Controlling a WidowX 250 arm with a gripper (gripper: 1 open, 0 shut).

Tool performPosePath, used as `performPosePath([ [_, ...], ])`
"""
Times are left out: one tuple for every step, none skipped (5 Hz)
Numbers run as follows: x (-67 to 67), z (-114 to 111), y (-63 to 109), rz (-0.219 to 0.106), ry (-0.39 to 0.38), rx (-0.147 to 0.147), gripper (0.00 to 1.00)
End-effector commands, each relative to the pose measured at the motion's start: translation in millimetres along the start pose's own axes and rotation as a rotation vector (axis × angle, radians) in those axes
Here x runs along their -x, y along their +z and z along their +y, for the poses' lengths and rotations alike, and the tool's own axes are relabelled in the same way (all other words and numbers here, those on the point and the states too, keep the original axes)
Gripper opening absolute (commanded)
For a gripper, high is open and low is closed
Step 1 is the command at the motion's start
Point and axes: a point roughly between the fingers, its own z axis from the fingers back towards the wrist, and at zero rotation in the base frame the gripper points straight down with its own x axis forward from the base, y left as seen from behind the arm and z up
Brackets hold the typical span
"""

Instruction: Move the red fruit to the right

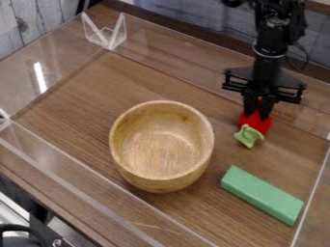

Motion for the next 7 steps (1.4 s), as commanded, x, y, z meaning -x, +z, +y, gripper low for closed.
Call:
performPosePath([
  [-8.3,1.4,3.7,-0.028,0.005,0.0,1.0],
  [-9.1,2.3,1.3,-0.027,0.009,-0.004,1.0],
  [-8.9,2.6,3.5,-0.03,0.016,-0.007,0.0],
  [-8.9,3.0,4.7,-0.031,0.02,-0.01,0.0],
  [-7.9,-0.5,2.8,-0.021,0.016,-0.011,1.0],
  [-6.9,-3.3,2.5,-0.012,0.014,-0.009,1.0],
  [-5.2,-5.3,6.2,-0.002,0.011,-0.002,1.0],
])
